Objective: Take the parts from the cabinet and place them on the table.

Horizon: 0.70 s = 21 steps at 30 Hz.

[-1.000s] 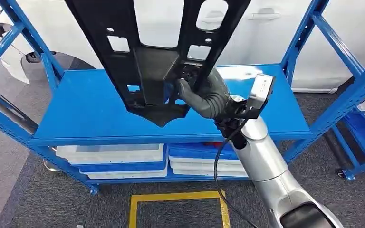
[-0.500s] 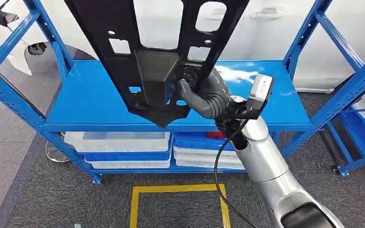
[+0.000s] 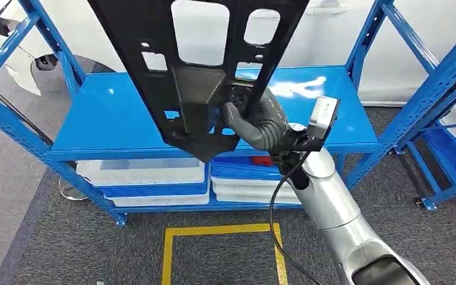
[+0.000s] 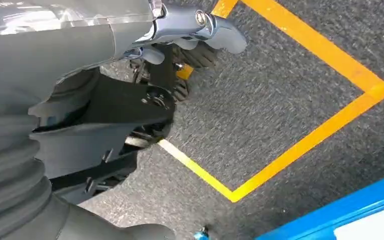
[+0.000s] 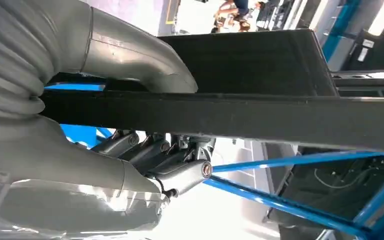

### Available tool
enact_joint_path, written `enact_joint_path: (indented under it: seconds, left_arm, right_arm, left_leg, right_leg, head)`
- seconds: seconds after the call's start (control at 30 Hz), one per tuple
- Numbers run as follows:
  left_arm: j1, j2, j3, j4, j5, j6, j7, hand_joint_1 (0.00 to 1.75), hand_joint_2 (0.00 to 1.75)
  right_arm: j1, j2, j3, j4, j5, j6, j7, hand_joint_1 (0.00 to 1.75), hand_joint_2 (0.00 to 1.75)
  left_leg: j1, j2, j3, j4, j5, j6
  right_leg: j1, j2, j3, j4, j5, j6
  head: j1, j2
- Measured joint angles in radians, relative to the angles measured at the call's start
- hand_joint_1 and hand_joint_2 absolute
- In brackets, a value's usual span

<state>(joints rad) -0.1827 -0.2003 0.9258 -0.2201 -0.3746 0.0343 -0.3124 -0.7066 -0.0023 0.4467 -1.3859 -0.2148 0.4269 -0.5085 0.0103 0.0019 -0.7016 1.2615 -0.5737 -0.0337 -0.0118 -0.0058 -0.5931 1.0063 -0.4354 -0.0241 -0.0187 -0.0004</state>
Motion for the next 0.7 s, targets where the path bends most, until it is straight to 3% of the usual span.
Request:
enact_joint_path:
  seconds: [0.03, 0.07, 0.1, 0.17, 0.2, 0.23, 0.33, 0.37, 0.4, 0.43, 0.5, 0.53, 0.57, 0.6, 0.7]
  left_arm:
    - [0.002, 0.000, 0.000, 0.000, 0.000, 0.002, 0.000, 0.00, 1.75]
    - [0.003, 0.000, 0.000, 0.000, 0.000, 0.002, 0.000, 0.00, 1.75]
    - [0.004, 0.000, 0.000, 0.000, 0.000, 0.002, 0.000, 0.00, 1.75]
    - [0.002, 0.001, 0.000, 0.000, 0.001, 0.002, 0.000, 0.00, 1.75]
    - [0.001, 0.001, 0.000, 0.000, 0.001, 0.002, 0.000, 0.00, 1.75]
    - [0.000, 0.001, 0.000, 0.000, 0.001, 0.002, -0.001, 0.00, 1.75]
    - [0.003, 0.002, 0.000, 0.000, 0.002, 0.002, -0.004, 0.00, 1.75]
    - [0.003, 0.002, 0.000, 0.000, 0.002, 0.002, -0.004, 0.00, 1.75]
    - [0.003, 0.000, 0.000, 0.000, 0.002, 0.001, -0.004, 0.00, 1.75]
    - [0.002, 0.000, 0.000, 0.000, 0.002, 0.001, -0.004, 0.00, 1.75]
    - [0.001, 0.000, 0.000, 0.000, 0.000, 0.001, -0.003, 0.00, 1.75]
    - [0.002, 0.000, 0.000, 0.000, 0.001, 0.003, -0.003, 0.00, 1.75]
    - [0.004, 0.000, 0.000, 0.000, 0.001, 0.005, -0.003, 0.00, 1.75]
    - [0.004, 0.000, 0.000, 0.000, 0.002, 0.005, -0.003, 0.00, 1.75]
    - [0.004, 0.000, 0.000, 0.000, 0.010, 0.008, 0.000, 0.00, 1.75]
  right_arm:
    - [0.005, 0.000, 0.000, 0.000, 0.000, 0.000, 0.000, 1.75, 1.75]
    - [0.008, 0.000, 0.000, 0.000, 0.000, 0.000, 0.000, 1.75, 1.75]
    - [0.011, 0.000, 0.000, 0.000, 0.000, 0.000, 0.000, 1.75, 1.75]
    - [0.012, 0.000, 0.000, 0.000, -0.003, 0.000, 0.000, 1.75, 1.75]
    - [0.012, 0.000, 0.000, 0.000, -0.005, -0.003, 0.000, 1.75, 1.75]
    - [0.012, 0.000, -0.002, -0.001, -0.006, -0.008, 0.000, 1.75, 1.75]
    - [0.026, 0.000, -0.009, -0.002, -0.002, -0.033, -0.007, 1.75, 1.75]
    - [0.031, 0.000, -0.012, -0.005, 0.004, -0.046, -0.014, 1.75, 1.75]
    - [0.035, 0.000, -0.015, -0.009, 0.019, -0.061, -0.024, 1.75, 1.75]
    - [0.037, 0.000, -0.020, -0.012, 0.031, -0.078, -0.037, 1.75, 1.75]
    - [0.048, 0.000, -0.033, -0.020, 0.066, -0.123, -0.073, 1.75, 1.75]
    - [0.058, 0.000, -0.038, -0.024, 0.085, -0.157, -0.091, 1.75, 1.75]
    - [0.069, 0.000, -0.042, -0.026, 0.099, -0.186, -0.102, 1.75, 1.75]
    - [0.077, 0.000, -0.046, -0.027, 0.107, -0.203, -0.105, 1.75, 1.75]
    - [0.082, 0.001, -0.052, -0.035, 0.086, -0.203, -0.098, 1.75, 1.75]
  left_leg:
    - [0.001, 0.000, -0.025, 0.061, -0.018, -0.003]
    - [0.003, 0.000, -0.027, 0.071, -0.010, -0.005]
    - [0.004, 0.000, -0.006, 0.037, 0.015, -0.005]
    - [0.005, 0.000, 0.091, -0.145, 0.103, 0.001]
    - [0.005, 0.000, 0.134, -0.231, 0.126, 0.006]
    - [-0.001, 0.000, 0.143, -0.254, 0.111, 0.011]
    - [-0.004, -0.004, 0.131, -0.250, 0.121, 0.027]
    - [0.003, -0.004, 0.131, -0.259, 0.128, 0.038]
    - [0.005, -0.001, 0.131, -0.264, 0.135, 0.045]
    - [0.004, -0.001, 0.127, -0.265, 0.139, 0.050]
    - [0.001, 0.000, 0.118, -0.264, 0.143, 0.056]
    - [0.000, 0.000, 0.114, -0.264, 0.146, 0.057]
    - [0.000, 0.000, 0.111, -0.263, 0.147, 0.057]
    - [0.000, -0.001, 0.110, -0.262, 0.149, 0.055]
    - [-0.001, -0.002, 0.107, -0.252, 0.148, 0.050]
  right_leg:
    - [0.000, 0.000, -0.003, 0.000, 0.002, 0.001]
    - [0.000, 0.000, -0.004, 0.000, 0.003, 0.001]
    - [0.000, 0.001, -0.004, 0.001, 0.005, 0.003]
    - [0.000, 0.002, -0.003, 0.003, 0.006, 0.007]
    - [0.000, 0.002, -0.003, 0.004, 0.006, 0.010]
    - [0.006, 0.003, -0.009, 0.006, 0.009, 0.017]
    - [0.004, 0.002, -0.014, 0.001, 0.019, 0.035]
    - [0.007, 0.001, -0.015, 0.000, 0.021, 0.042]
    - [0.002, 0.004, -0.019, 0.012, 0.005, 0.046]
    - [0.002, 0.004, -0.038, 0.054, -0.032, 0.049]
    - [0.000, 0.004, -0.110, 0.222, -0.120, 0.054]
    - [-0.001, 0.004, -0.142, 0.299, -0.149, 0.056]
    - [-0.001, 0.004, -0.156, 0.335, -0.153, 0.057]
    - [-0.001, 0.004, -0.140, 0.311, -0.131, 0.055]
    - [-0.001, 0.004, 0.002, 0.053, -0.017, 0.043]
  head:
    - [0.000, 0.000]
    - [0.000, 0.000]
    - [-0.001, 0.000]
    - [-0.001, 0.000]
    - [0.000, 0.000]
    - [0.000, 0.000]
    - [0.001, 0.000]
    - [0.001, 0.000]
    - [0.000, 0.000]
    - [0.003, 0.000]
    - [0.003, 0.000]
    - [0.003, 0.000]
    - [0.003, 0.000]
    - [0.003, 0.000]
    - [0.003, 0.000]
